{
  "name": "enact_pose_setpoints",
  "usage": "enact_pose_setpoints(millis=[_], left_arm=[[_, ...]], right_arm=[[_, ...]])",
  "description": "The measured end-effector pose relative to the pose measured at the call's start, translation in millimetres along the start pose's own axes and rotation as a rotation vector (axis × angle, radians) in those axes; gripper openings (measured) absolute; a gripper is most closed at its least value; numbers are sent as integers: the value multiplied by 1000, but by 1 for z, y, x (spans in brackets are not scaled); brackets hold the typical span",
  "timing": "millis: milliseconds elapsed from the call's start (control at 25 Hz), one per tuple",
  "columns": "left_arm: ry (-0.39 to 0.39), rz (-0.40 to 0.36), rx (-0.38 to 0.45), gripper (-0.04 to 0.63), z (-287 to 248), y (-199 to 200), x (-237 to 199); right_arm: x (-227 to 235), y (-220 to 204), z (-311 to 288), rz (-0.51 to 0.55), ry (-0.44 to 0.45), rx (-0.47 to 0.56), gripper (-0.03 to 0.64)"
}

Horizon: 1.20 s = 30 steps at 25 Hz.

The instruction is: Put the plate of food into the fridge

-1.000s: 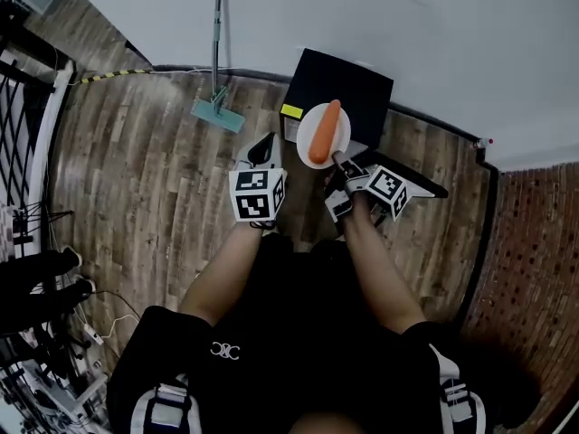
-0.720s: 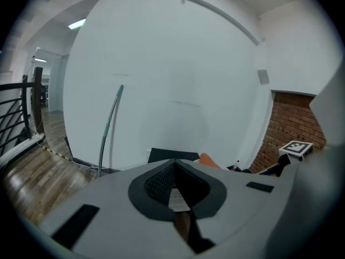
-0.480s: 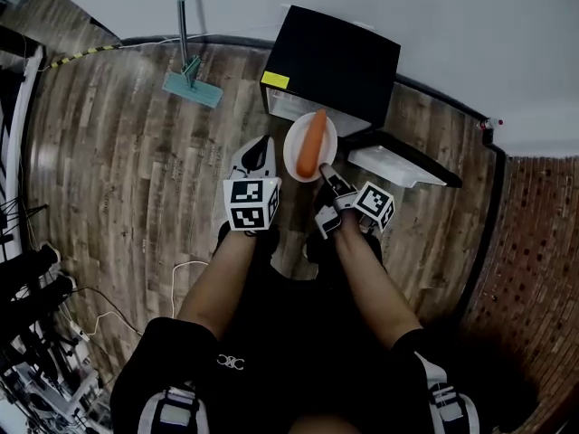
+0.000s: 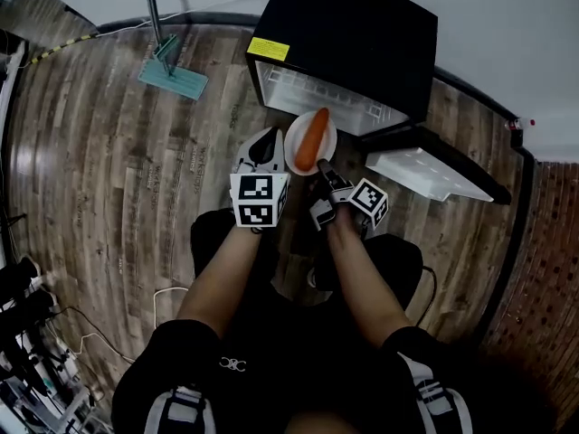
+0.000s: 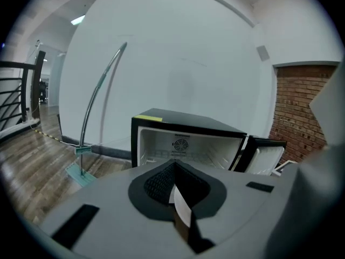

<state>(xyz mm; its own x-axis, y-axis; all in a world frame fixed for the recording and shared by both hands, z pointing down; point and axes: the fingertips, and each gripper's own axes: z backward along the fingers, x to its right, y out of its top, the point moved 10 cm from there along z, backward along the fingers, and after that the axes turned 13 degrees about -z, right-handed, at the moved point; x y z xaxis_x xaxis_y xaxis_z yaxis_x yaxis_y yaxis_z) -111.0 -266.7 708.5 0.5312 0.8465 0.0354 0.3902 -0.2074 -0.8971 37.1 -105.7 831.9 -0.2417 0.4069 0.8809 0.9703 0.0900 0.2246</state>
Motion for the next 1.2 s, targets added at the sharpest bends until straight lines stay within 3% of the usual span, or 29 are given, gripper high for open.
enact_pose_setpoints(millis=[320, 640, 720, 840, 1040, 1200], left_arm=[[-29, -1, 94, -3, -88, -56, -15], [-43, 19, 131, -3, -100, -76, -24], [-32, -18, 139, -3, -101, -75, -25], [-23, -74, 130, -3, -100, -82, -25], [-52, 9, 95, -3, -104, -95, -36], [-65, 14, 88, -3, -108, -99, -41]], right_arm=[[80, 59, -105, -38, 73, 121, 28], [98, 112, -172, -106, 124, 298, 28], [102, 122, -188, -113, 119, 324, 28], [110, 132, -207, -117, 105, 346, 29], [115, 139, -232, -96, 92, 345, 29], [115, 138, -246, -35, 51, 338, 29]])
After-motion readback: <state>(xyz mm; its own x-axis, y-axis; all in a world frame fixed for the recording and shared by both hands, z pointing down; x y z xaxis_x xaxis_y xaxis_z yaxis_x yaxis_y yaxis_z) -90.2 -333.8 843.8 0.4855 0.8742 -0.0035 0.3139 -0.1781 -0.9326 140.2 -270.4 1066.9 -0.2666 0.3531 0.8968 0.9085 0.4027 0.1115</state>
